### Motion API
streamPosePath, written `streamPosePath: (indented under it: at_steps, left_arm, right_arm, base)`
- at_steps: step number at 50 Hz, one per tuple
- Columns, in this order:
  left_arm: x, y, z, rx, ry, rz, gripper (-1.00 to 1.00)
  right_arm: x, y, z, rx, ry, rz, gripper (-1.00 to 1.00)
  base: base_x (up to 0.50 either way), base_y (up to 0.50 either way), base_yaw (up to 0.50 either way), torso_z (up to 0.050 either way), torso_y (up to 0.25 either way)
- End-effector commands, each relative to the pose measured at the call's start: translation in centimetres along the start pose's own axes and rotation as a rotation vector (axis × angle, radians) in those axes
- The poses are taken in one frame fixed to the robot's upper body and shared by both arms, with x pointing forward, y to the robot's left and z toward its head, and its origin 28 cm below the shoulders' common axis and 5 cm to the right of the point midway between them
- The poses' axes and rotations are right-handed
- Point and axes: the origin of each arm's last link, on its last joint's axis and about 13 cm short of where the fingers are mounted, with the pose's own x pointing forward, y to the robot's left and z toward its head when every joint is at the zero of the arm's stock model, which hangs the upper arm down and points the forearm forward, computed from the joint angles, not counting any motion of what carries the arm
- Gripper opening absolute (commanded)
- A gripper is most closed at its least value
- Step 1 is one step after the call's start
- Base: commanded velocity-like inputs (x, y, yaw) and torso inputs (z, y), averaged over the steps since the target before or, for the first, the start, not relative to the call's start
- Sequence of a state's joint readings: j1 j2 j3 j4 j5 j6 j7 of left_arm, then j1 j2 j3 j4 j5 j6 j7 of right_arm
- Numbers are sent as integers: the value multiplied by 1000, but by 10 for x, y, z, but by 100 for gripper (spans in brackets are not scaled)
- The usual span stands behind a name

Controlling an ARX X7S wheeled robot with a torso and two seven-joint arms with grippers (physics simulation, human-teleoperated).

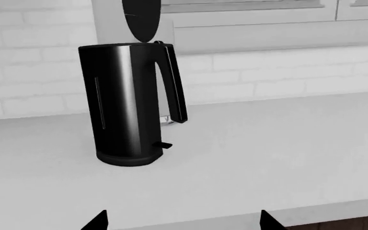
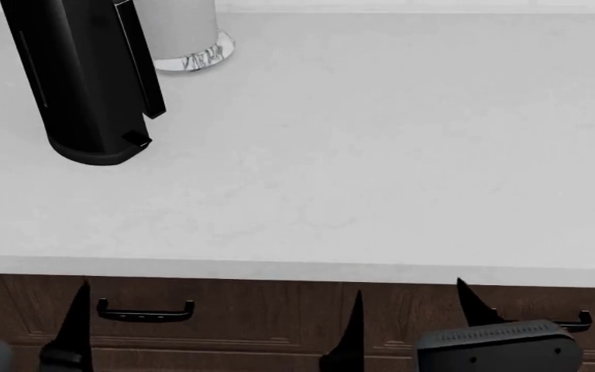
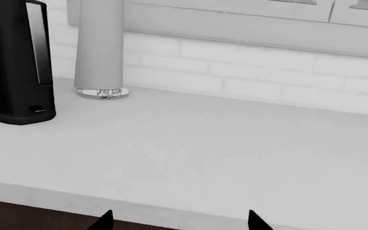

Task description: Close the lid of the electric kettle.

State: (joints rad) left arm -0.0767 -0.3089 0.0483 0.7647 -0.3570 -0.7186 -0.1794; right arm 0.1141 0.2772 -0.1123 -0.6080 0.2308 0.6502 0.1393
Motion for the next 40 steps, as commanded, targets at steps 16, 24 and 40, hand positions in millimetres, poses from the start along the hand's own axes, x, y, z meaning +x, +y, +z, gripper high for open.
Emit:
streamPosePath:
  at_steps: [16, 24, 40]
  left_arm:
    - [-9, 19, 77, 168, -112, 0, 100]
    - [-6, 24, 97, 178, -134, 2, 100]
    - [-7, 28, 105, 190, -136, 13, 100]
  right_arm:
    - [-6, -24, 77, -166, -87, 8, 100]
    - [-8, -30, 94, -204, -98, -8, 100]
    - [-10, -29, 103, -237, -119, -19, 100]
  base:
    - [0, 0, 0, 0, 0]
    - [0, 0, 0, 0, 0]
    - [0, 0, 0, 0, 0]
